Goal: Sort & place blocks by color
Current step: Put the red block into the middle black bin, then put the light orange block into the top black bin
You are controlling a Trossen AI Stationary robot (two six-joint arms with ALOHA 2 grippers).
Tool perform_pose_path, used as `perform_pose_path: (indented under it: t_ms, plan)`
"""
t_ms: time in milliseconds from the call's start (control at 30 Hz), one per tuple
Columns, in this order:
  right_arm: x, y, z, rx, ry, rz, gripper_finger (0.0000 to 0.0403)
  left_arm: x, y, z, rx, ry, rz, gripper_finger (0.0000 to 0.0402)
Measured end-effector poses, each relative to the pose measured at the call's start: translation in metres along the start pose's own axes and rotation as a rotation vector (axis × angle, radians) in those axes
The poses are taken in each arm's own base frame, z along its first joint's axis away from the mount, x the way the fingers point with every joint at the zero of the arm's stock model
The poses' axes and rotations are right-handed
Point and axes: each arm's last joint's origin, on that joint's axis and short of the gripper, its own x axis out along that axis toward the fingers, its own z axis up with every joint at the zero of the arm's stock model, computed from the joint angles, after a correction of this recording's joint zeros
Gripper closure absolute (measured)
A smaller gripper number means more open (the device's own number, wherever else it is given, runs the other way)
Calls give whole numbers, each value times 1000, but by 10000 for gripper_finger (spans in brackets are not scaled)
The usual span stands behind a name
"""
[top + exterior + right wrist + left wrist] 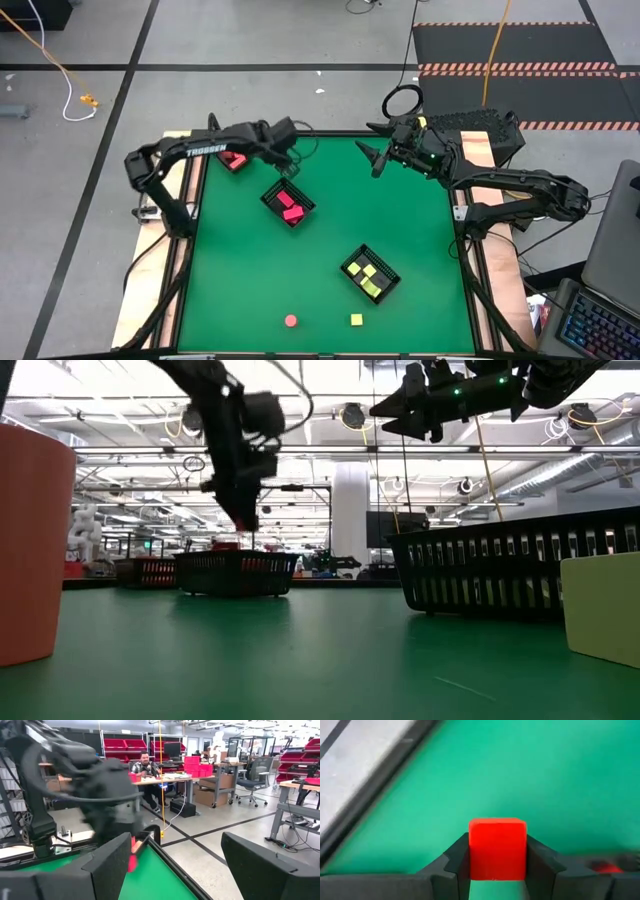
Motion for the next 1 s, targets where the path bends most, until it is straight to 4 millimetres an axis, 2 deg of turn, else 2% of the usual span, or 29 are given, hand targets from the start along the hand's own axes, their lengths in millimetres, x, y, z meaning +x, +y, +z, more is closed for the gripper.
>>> perform_pose_path:
  t_ms: [133,300,400,600,667,867,1000]
  plan:
    - [0,0,-1,-1,12,0,101,-21,-41,-20,82,54,-45,271]
    - [0,0,-2,22,23,1,101,-24,-81,-44,145,109,-67,271]
    - [0,1,-2,25,24,4,101,-19,-91,-54,159,161,-49,271]
    - [0,1,-2,25,23,4,101,-10,-88,-60,142,209,-16,271]
    - [0,1,-1,25,13,5,101,-10,-83,-61,138,238,-1,237]
    - [0,1,-1,26,8,5,101,-9,-79,-59,122,234,1,76]
    - [0,1,-1,25,9,5,101,-9,-81,-60,118,234,1,24]
